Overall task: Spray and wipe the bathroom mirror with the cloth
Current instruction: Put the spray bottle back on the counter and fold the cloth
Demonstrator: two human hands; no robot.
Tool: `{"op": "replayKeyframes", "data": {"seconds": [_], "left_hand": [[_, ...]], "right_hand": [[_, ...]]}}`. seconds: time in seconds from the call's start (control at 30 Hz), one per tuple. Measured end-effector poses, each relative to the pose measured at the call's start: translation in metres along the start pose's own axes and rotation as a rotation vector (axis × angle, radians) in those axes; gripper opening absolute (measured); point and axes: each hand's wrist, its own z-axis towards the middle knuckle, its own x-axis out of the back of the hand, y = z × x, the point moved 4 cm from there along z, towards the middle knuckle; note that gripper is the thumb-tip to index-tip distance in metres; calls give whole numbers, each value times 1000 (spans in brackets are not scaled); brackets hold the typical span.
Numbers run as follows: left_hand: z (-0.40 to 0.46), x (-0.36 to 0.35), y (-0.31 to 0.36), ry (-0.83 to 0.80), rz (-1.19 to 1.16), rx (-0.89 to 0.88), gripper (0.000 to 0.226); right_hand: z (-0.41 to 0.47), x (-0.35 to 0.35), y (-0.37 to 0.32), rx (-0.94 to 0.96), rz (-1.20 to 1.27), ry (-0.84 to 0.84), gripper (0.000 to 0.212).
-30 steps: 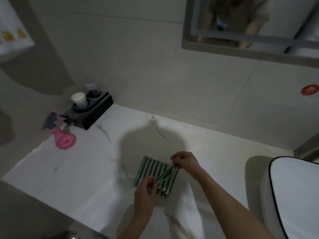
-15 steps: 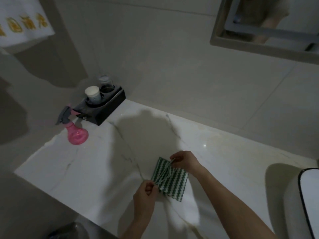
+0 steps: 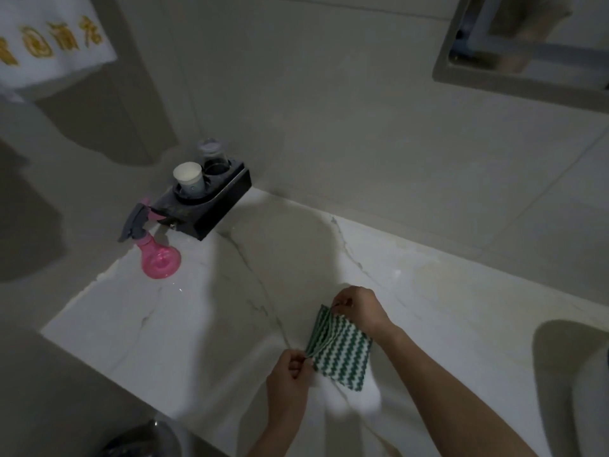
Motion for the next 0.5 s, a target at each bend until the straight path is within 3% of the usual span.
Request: {"op": "replayKeyframes", "data": {"seconds": [0.4,0.5], "left_hand": [[10,-4,-20,10,21,199,15],[8,0,-18,0,25,171,18]], "right_hand": [[3,-24,-1,-26,-120,20,23],[4,-24,2,5,-214,-6,22]]}}
